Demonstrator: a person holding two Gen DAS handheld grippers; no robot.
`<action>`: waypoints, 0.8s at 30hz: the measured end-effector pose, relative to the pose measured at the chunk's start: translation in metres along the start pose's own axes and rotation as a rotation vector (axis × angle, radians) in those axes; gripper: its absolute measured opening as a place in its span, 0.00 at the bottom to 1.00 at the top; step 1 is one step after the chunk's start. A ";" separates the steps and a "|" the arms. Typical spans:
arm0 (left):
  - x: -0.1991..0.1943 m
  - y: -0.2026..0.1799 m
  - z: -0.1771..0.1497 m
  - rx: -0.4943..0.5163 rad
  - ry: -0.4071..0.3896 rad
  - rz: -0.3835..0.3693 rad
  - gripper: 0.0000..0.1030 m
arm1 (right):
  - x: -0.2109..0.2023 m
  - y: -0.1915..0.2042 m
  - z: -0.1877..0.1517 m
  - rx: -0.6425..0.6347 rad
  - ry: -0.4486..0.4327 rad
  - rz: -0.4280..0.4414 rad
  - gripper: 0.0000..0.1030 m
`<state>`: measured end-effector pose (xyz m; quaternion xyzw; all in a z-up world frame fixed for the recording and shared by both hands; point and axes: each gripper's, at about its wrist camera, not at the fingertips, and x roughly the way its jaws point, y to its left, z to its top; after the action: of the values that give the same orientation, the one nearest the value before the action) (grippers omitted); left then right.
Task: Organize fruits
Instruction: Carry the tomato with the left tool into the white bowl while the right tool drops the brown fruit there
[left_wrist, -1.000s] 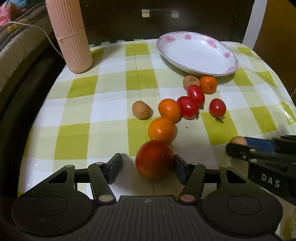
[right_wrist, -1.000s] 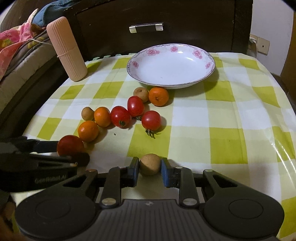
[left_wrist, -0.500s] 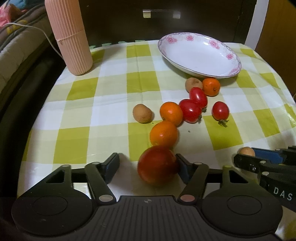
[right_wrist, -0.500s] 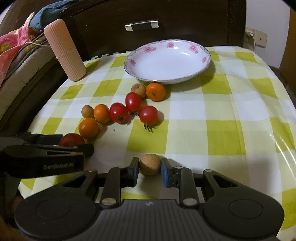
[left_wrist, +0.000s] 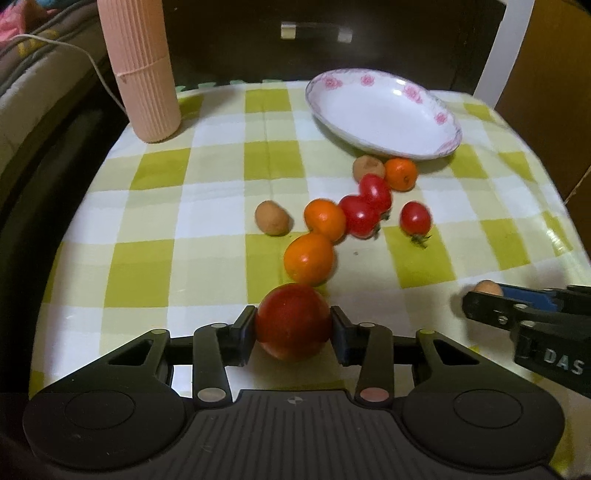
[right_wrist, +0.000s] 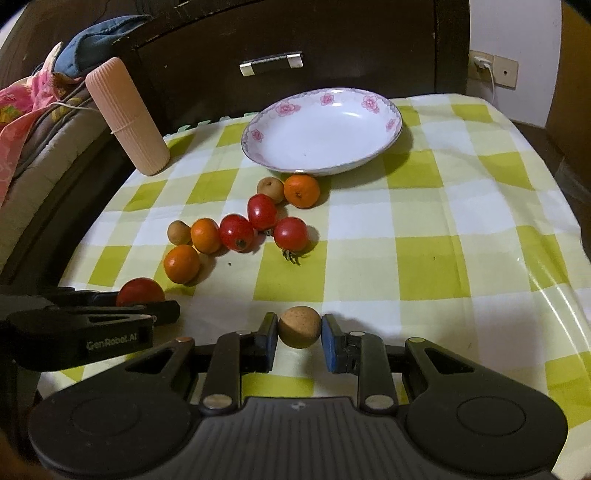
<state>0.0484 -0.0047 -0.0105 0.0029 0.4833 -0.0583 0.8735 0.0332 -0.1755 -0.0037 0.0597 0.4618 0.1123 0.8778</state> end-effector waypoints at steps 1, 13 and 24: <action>-0.003 -0.001 0.001 0.001 -0.008 -0.006 0.48 | -0.001 0.001 0.001 0.001 -0.004 -0.002 0.24; 0.002 -0.021 0.054 0.019 -0.060 -0.098 0.48 | 0.003 -0.002 0.049 0.029 -0.062 -0.007 0.24; 0.039 -0.027 0.109 0.024 -0.084 -0.109 0.48 | 0.035 -0.028 0.106 0.068 -0.095 0.000 0.24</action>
<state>0.1579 -0.0422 0.0158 -0.0155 0.4449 -0.1117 0.8884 0.1436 -0.1933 0.0221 0.0947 0.4229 0.0939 0.8963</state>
